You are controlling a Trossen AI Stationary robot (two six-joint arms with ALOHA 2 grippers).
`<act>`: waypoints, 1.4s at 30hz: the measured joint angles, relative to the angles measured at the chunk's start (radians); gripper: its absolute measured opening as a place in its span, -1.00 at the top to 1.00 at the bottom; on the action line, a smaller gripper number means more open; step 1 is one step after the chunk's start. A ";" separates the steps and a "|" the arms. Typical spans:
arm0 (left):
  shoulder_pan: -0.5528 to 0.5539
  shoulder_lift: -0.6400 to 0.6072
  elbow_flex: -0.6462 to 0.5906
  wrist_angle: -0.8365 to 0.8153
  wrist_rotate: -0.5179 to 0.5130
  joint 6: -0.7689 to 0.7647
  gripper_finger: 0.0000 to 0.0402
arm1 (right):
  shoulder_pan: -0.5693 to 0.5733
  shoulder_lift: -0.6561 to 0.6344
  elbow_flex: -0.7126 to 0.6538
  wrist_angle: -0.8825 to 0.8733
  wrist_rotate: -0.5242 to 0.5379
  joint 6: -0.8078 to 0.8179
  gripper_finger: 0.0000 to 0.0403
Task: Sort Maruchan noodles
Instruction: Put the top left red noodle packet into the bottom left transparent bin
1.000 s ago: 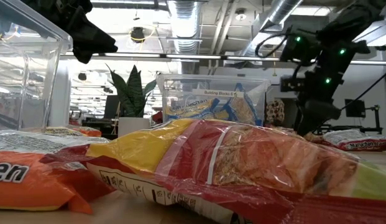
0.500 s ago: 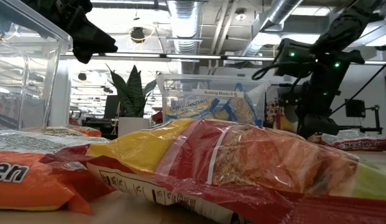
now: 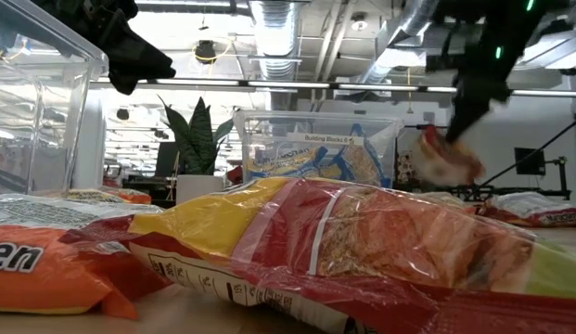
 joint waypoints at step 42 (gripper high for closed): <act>0.000 0.000 0.000 0.000 -0.314 0.026 0.43 | 0.301 0.959 0.646 1.552 -0.606 -0.376 0.97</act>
